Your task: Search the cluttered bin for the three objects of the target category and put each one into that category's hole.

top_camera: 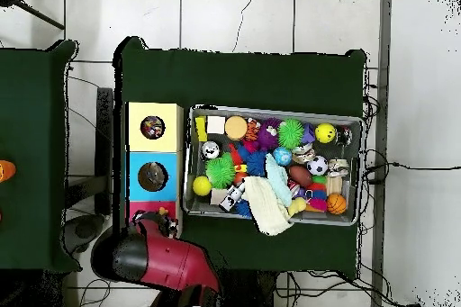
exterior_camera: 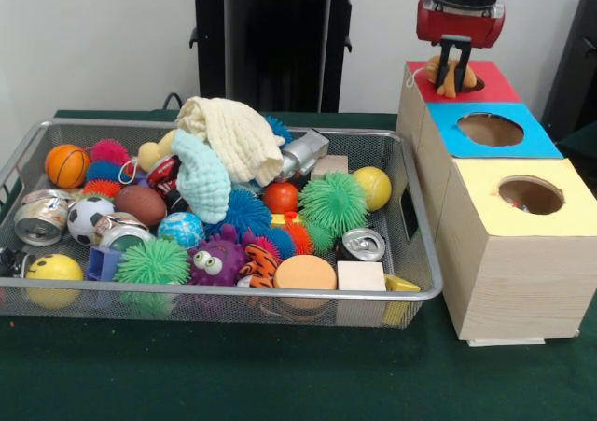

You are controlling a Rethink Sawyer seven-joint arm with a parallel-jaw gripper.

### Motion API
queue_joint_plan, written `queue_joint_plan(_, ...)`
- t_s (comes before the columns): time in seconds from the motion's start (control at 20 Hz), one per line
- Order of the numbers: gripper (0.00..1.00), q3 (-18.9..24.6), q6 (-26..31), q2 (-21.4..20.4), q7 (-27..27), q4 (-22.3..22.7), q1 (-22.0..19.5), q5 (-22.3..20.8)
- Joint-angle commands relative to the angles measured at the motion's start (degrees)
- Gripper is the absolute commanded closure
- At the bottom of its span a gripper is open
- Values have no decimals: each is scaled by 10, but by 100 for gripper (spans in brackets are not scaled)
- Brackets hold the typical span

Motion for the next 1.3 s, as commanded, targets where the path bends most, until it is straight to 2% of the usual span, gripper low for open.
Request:
queue_joint_plan(0.05, 100, 71, -37, 83, 104, 89, -20, -29)
queue_joint_plan(0.65, 100, 70, -42, 84, 103, 90, -16, -27)
queue_joint_plan(1.1, 100, 89, -58, 92, 90, 80, -46, -34)
queue_joint_plan(1.3, 100, 94, -73, 87, 106, 92, -45, -30)
